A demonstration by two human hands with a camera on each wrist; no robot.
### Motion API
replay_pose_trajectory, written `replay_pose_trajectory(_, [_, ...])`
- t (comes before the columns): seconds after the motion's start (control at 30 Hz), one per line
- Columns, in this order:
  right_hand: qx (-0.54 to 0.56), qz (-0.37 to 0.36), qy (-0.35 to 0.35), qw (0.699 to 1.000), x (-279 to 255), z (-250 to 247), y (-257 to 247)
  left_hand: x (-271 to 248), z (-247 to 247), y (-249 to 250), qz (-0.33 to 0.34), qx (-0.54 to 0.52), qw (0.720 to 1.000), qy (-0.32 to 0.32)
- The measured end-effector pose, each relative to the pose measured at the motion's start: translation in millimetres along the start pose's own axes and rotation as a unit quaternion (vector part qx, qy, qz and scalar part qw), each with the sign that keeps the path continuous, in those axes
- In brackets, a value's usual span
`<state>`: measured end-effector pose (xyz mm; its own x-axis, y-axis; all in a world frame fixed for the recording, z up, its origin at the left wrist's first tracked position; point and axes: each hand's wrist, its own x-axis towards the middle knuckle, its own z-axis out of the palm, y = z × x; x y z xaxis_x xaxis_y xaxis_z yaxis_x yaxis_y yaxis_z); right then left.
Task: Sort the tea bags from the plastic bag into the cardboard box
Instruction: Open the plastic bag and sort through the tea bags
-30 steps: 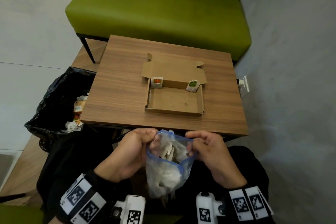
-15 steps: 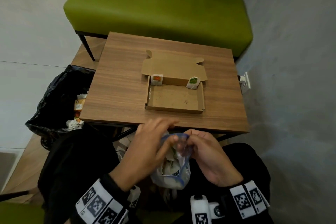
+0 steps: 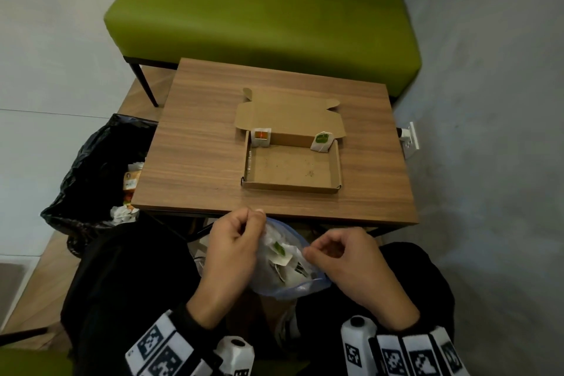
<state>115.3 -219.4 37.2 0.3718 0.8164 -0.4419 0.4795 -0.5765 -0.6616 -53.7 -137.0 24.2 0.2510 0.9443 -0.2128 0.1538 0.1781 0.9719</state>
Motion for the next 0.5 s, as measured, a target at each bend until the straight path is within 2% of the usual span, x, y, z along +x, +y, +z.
replay_pose_trajectory(0.07, [-0.071, 0.002, -0.012, 0.997, 1.9, 1.2, 1.0, -4.3, 3.5, -1.7, 0.021, 0.002, 0.999, 0.027])
replay_pose_trajectory(0.13, [-0.075, -0.004, 0.018, 0.997, 7.3, 6.1, 2.5, -9.6, 6.2, -3.4, 0.041, -0.005, 0.999, 0.032])
replay_pose_trajectory(0.2, [0.051, 0.007, 0.055, 0.997, 13.0, 11.9, 2.3, -15.1, 9.0, -4.6, 0.050, -0.016, 0.998, 0.024])
replay_pose_trajectory(0.27, [0.211, 0.030, 0.054, 0.975, 15.5, 11.9, -2.2, -15.4, 7.6, -12.2, 0.037, -0.016, 0.999, 0.019])
replay_pose_trajectory(0.33, [0.319, 0.045, 0.003, 0.947, 14.1, 5.3, -5.6, -8.7, 1.0, -24.2, -0.011, 0.011, 1.000, -0.012])
replay_pose_trajectory(0.4, [0.353, 0.049, -0.068, 0.932, 12.1, -2.2, -8.1, -1.4, -5.9, -31.9, -0.050, 0.070, 0.995, -0.046])
replay_pose_trajectory(0.43, [0.347, 0.051, -0.086, 0.933, 12.1, -3.9, -9.4, -0.3, -8.9, -32.1, -0.041, 0.115, 0.991, -0.046])
replay_pose_trajectory(0.5, [0.325, 0.063, -0.085, 0.940, 14.8, -2.0, -10.8, -1.5, -10.1, -24.7, 0.062, 0.214, 0.974, -0.041])
